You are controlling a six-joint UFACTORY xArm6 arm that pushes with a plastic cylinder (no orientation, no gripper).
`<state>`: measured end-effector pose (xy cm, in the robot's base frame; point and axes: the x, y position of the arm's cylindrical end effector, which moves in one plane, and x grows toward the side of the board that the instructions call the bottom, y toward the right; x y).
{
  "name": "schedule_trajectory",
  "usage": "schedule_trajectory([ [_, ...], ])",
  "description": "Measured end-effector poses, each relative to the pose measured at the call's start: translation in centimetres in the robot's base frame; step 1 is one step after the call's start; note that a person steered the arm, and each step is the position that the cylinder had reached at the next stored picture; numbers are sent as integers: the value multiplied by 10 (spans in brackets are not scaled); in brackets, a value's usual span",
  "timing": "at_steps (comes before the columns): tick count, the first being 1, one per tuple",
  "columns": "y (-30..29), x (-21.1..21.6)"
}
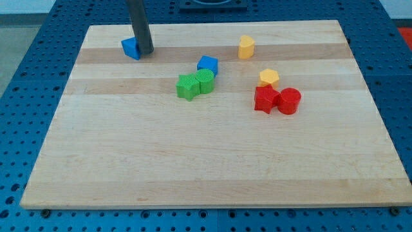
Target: Push the yellow heart above the blue cube
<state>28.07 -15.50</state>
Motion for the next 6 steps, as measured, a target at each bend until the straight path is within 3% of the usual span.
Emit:
schedule_trajectory([
  [4,-38,0],
  [6,-3,0],
])
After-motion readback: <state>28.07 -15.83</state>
